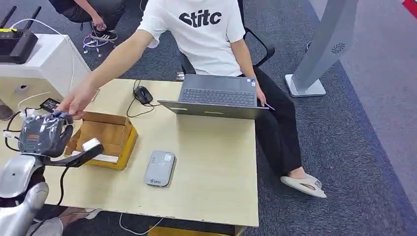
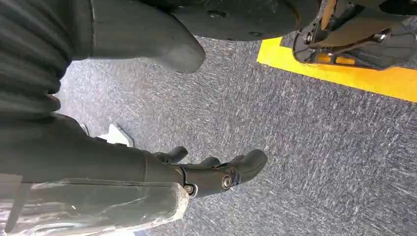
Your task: Pass the card to the sensor for recognition and then transmit it.
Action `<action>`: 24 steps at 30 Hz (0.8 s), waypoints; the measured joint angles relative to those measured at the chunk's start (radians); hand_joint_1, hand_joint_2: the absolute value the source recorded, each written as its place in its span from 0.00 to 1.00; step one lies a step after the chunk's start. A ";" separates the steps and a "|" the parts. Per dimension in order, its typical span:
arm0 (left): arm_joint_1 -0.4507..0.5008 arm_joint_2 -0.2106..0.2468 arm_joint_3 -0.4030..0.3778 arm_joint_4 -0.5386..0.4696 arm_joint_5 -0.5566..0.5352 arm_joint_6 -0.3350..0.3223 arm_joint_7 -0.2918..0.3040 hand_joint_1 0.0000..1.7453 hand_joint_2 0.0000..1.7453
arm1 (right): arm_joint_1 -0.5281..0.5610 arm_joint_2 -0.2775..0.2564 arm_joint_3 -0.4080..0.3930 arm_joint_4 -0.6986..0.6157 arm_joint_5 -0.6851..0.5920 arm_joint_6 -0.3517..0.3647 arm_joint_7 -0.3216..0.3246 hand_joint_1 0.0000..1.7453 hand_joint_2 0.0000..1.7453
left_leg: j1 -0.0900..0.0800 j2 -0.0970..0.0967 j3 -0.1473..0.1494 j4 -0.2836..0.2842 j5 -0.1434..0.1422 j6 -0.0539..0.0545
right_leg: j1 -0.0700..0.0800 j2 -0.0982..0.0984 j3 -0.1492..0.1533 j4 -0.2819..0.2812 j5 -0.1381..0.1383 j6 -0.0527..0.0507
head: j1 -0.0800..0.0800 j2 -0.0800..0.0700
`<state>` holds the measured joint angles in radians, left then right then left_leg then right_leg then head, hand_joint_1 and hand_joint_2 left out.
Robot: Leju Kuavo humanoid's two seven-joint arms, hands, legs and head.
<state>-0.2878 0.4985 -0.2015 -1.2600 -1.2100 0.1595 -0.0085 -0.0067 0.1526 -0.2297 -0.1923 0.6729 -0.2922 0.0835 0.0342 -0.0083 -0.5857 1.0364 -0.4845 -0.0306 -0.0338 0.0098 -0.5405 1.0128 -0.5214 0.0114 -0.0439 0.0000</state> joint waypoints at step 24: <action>-0.033 -0.032 0.047 -0.056 0.052 0.197 0.065 0.00 1.00 | -0.004 0.001 -0.042 0.000 -0.002 0.000 0.009 0.00 1.00 | -0.001 0.005 0.000 0.000 -0.001 0.000 | -0.001 0.004 -0.001 0.000 0.001 0.000 | 0.000 0.000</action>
<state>-0.3211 0.4666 -0.1540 -1.3158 -1.1583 0.3569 0.0566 -0.0109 0.1537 -0.2716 -0.1923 0.6707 -0.2922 0.0923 0.0336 -0.0034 -0.5858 1.0362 -0.4851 -0.0304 -0.0343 0.0141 -0.5413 1.0126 -0.5205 0.0118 -0.0435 0.0000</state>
